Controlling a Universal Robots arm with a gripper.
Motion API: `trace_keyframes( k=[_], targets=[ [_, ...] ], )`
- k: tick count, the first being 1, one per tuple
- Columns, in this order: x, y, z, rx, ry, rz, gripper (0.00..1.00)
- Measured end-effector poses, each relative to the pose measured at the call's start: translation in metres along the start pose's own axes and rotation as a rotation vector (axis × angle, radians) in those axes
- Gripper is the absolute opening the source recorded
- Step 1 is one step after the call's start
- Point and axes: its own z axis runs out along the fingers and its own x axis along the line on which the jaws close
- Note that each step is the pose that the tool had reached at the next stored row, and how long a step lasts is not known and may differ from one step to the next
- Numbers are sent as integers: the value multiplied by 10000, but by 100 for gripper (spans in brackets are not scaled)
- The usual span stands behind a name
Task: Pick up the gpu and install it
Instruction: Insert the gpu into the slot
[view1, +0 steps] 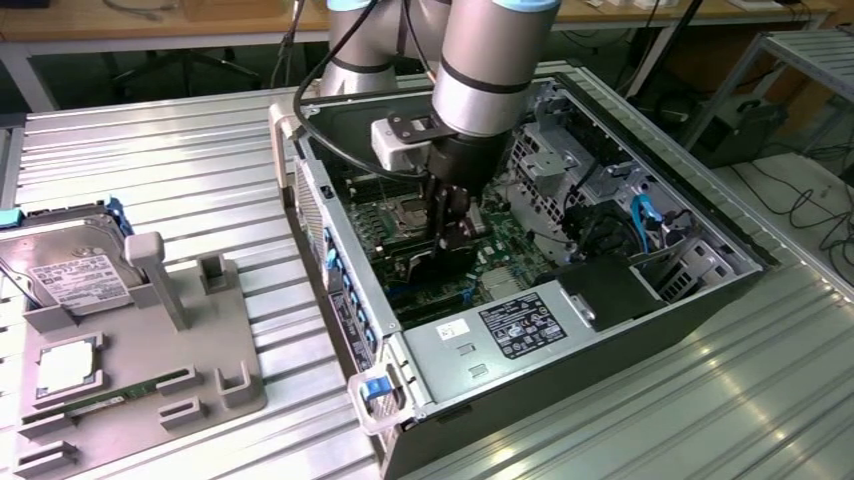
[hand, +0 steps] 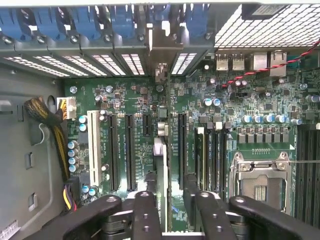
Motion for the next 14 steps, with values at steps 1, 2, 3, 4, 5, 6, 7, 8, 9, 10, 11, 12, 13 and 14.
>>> trace_keyframes(
  k=[1, 2, 3, 4, 5, 6, 7, 8, 9, 10, 11, 12, 13, 14],
  targets=[
    [0, 0, 0, 0, 0, 0, 34],
    [0, 0, 0, 0, 0, -1, 27],
    [0, 0, 0, 0, 0, -1, 20],
    [0, 0, 0, 0, 0, 0, 20],
    [0, 0, 0, 0, 0, 0, 15],
    [0, 0, 0, 0, 0, 0, 11],
    [0, 0, 0, 0, 0, 0, 11],
    [0, 0, -1, 0, 1, 0, 11],
    [0, 0, -1, 0, 1, 0, 11],
    [0, 0, 0, 0, 0, -1, 11],
    [0, 0, 0, 0, 0, -1, 11],
    [0, 0, 0, 0, 0, 0, 11],
    [0, 0, 0, 0, 1, -1, 11],
    [0, 0, -1, 0, 1, 0, 11]
  ],
)
